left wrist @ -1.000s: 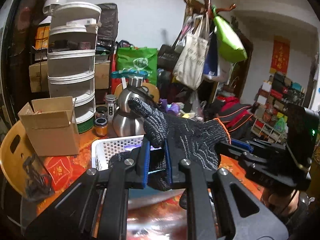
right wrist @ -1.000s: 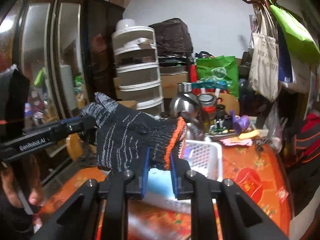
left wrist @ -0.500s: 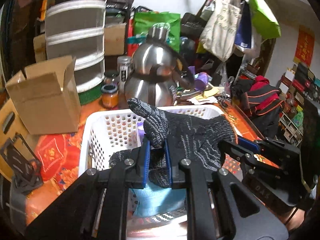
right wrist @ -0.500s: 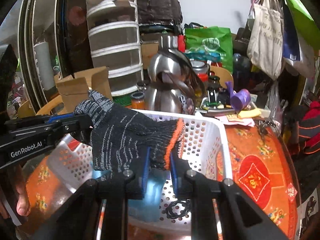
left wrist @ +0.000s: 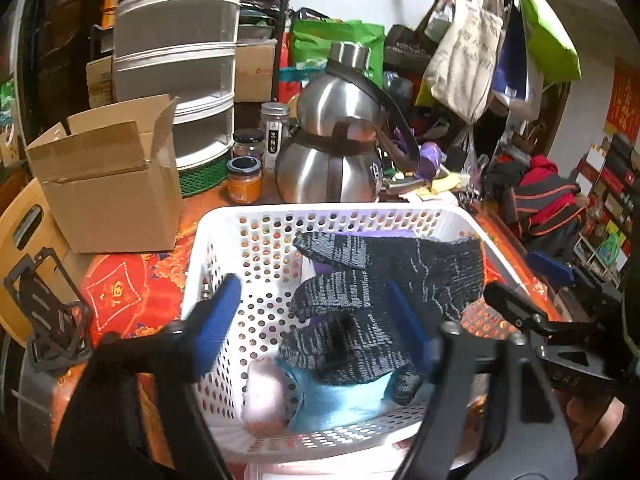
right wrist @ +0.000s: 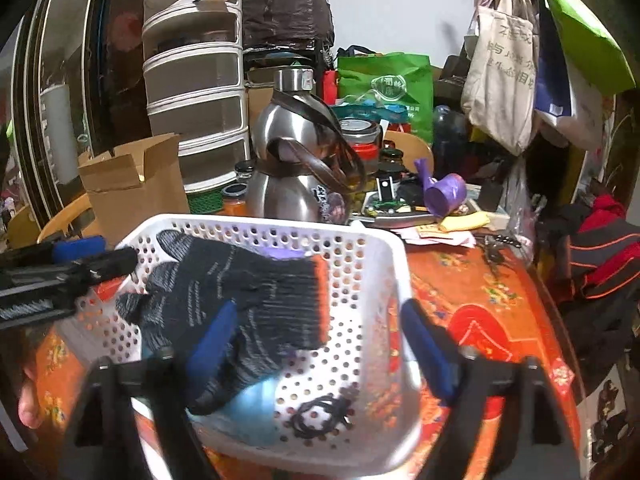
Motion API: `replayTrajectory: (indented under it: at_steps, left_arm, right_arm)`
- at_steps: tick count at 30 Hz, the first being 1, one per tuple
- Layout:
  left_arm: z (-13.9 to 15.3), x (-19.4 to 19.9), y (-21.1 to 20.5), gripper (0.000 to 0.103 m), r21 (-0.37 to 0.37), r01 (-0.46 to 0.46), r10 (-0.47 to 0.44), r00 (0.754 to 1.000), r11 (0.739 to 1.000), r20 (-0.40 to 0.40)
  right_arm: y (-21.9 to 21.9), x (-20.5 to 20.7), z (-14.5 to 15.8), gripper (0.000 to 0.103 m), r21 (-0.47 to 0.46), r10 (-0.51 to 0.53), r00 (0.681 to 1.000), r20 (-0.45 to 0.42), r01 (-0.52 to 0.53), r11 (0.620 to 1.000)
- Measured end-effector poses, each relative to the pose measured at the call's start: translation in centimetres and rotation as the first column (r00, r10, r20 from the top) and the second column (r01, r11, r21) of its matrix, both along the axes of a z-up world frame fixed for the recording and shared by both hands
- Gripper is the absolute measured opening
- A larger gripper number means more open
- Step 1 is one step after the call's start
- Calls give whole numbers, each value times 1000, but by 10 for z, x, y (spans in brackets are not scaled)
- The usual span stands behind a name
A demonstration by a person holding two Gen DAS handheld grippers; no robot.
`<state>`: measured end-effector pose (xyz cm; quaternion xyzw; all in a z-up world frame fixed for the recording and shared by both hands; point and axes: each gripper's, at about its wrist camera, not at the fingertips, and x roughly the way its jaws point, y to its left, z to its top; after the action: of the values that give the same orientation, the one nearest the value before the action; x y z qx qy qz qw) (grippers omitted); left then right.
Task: Organize soft objects
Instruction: 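Carry the knit glove with the left tool and release it into the basket, then move the open left tool back to the white fluffy toy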
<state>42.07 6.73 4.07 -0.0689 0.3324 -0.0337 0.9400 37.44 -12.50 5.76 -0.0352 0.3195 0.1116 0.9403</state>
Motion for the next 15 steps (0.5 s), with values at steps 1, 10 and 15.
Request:
replayTrajectory:
  at_steps: [1,10,15]
  left_arm:
    - [2,-4,1,79,-5,-1,1,1000,1000,2]
    - [-9,-42,7,80,-21,-12,11,1000,1000,-18]
    - [-19,-59,11,80,-16,-41,40,999,999,-32]
  right_arm:
    - [-2,-1,0,86,-4,-4,1000,-4,4,1000]
    - [-31,-26,-2,86,98,-17,1000,-13,18,995]
    - [-34,-49,-6,86,79,-11,1000,-9,11,997]
